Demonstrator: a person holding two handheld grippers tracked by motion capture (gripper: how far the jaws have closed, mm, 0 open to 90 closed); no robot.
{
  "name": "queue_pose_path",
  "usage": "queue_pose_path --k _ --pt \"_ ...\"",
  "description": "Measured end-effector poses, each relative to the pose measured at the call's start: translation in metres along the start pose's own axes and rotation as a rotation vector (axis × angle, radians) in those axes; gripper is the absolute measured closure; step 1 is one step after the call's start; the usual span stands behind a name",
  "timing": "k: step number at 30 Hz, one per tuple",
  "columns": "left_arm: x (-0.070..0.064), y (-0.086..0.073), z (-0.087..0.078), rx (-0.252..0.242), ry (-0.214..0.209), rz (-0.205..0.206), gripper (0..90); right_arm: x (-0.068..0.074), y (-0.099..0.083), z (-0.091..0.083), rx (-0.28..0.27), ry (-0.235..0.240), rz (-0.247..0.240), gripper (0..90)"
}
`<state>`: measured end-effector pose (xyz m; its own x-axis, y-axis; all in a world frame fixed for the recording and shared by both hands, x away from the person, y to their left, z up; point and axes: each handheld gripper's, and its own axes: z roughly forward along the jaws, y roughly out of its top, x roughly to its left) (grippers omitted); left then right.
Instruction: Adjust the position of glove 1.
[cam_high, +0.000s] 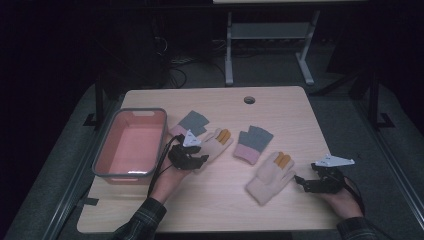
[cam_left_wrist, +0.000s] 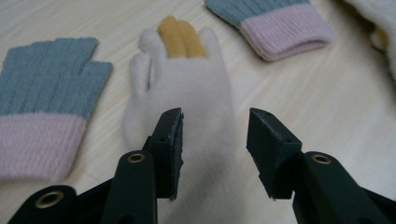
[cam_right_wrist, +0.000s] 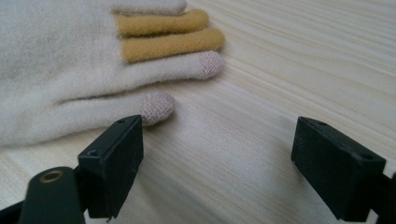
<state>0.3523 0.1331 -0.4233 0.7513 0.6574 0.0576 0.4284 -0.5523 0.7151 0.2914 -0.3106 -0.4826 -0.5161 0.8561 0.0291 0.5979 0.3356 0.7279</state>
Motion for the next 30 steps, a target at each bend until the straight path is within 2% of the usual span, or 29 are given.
queue_pose_path --k 6,8,10,11,13,19,21,22,24,26,27,30 --pt "0.008 0.007 0.019 0.020 0.027 -0.013 49.5 0.000 0.000 0.000 0.000 0.001 0.001 16.4" --pt "0.011 0.008 0.025 0.043 0.041 -0.006 47.0 0.000 0.000 0.000 0.000 0.001 0.000 16.4" --pt "0.014 0.008 0.031 0.037 0.045 -0.017 46.1 0.000 0.000 0.000 0.000 0.001 0.000 16.4" --pt "0.017 0.006 0.037 0.057 0.046 -0.018 46.1 0.000 0.000 0.000 0.000 0.002 0.000 16.4" --pt "0.017 0.005 0.040 0.068 0.048 -0.022 46.2 0.000 0.000 0.000 0.000 0.002 -0.001 16.4" --pt "0.020 0.001 0.047 0.094 0.016 -0.046 61.8 0.000 0.000 0.000 0.000 0.002 -0.001 16.5" --pt "0.020 0.002 0.046 0.090 0.012 -0.056 69.5 0.000 0.000 0.000 0.000 0.002 0.000 16.5" --pt "0.021 0.002 0.045 0.091 0.009 -0.061 69.5 0.000 0.000 0.000 0.000 0.002 -0.001 16.5" --pt "0.022 0.002 0.042 0.088 0.003 -0.080 77.8 0.000 0.000 0.000 0.000 0.002 -0.001 16.5" --pt "0.023 0.002 0.039 0.084 0.001 -0.103 81.3 0.000 0.000 0.000 0.000 0.002 -0.001 16.5" --pt "0.023 0.003 0.037 0.076 0.002 -0.102 85.5 0.000 0.000 0.000 0.001 0.002 0.001 16.5" --pt "0.021 0.004 0.032 0.071 -0.019 -0.111 86.2 0.000 0.000 0.000 0.000 0.002 0.000 16.5"
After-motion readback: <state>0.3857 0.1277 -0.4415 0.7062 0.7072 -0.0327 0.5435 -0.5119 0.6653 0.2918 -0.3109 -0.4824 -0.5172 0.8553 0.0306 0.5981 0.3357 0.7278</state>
